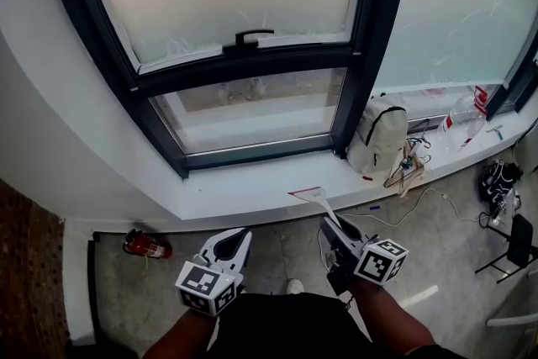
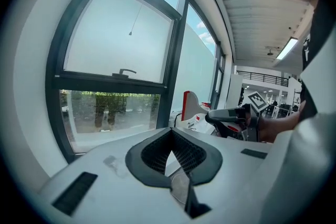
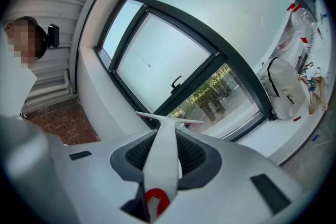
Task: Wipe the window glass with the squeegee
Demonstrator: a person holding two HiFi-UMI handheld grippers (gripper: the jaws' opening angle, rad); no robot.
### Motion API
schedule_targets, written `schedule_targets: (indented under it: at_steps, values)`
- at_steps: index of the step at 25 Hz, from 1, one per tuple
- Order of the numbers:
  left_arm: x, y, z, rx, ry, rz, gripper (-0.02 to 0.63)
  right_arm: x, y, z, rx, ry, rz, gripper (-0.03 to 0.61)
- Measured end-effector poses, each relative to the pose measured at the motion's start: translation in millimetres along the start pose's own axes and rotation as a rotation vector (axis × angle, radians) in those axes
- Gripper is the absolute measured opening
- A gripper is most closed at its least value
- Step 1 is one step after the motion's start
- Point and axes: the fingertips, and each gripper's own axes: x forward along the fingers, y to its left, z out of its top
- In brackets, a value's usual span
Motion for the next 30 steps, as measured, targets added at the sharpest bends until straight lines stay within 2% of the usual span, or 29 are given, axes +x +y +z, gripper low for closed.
schedule_targets:
  at_steps: [8,16,21,26,28,30]
  values:
    - [31.4,-11.0,1.7,0.027,0.034,0.033,0.000,-12.3,-48.1,11.7,0.046,0.004,-0.010,0.087]
    - [55.4,10.2,-5.1,0.024,0.091,0.041,0.000,12.2,-70.7,18.0,0.069,0.020,-0.017,0.087]
    - [83.1,40.4,-1.6,0.022,0.104,0.005,0.000,42.0,-86.9,26.9,0.070,0.009,-0.053,0.087]
    - [112.2,83.3,4.1,0.027,0.134,-0.052,0.000,76.0,-102.7,30.7,0.097,-0.007,-0.125,0.087]
    - [121.3,105.4,12.9,0.045,0.139,-0.067,0.000,91.2,-106.0,32.4,0.117,-0.017,-0.159,0.087]
    - [129.8,127.1,21.5,0.097,0.151,-0.088,0.000,109.0,-108.8,33.7,0.129,-0.023,-0.194,0.087]
